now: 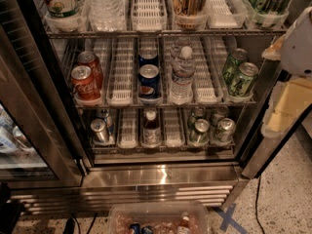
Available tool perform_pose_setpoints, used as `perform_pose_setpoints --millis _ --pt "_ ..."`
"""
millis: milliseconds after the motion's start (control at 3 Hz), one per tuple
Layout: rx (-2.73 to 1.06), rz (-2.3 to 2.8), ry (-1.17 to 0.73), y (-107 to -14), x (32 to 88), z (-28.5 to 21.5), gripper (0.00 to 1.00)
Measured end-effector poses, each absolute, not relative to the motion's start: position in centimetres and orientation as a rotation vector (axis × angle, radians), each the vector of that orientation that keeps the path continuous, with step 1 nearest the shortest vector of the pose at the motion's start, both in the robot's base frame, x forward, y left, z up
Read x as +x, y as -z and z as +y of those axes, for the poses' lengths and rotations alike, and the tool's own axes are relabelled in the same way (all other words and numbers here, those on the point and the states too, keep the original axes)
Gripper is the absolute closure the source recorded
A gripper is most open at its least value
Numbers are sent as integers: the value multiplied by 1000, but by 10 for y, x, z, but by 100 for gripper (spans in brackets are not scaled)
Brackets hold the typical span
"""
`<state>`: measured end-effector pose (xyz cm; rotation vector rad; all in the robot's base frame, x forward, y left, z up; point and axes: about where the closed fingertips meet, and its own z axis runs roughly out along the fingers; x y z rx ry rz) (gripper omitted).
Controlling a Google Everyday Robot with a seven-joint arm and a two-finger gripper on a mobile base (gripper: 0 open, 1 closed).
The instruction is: Pick blue plastic bottle from bottom shelf of fridge
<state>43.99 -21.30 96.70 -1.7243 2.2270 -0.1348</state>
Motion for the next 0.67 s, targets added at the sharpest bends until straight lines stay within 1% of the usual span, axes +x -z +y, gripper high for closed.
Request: perform_pose_setpoints --millis 667 --pt "-1753 2115 56 -892 451 -204 0"
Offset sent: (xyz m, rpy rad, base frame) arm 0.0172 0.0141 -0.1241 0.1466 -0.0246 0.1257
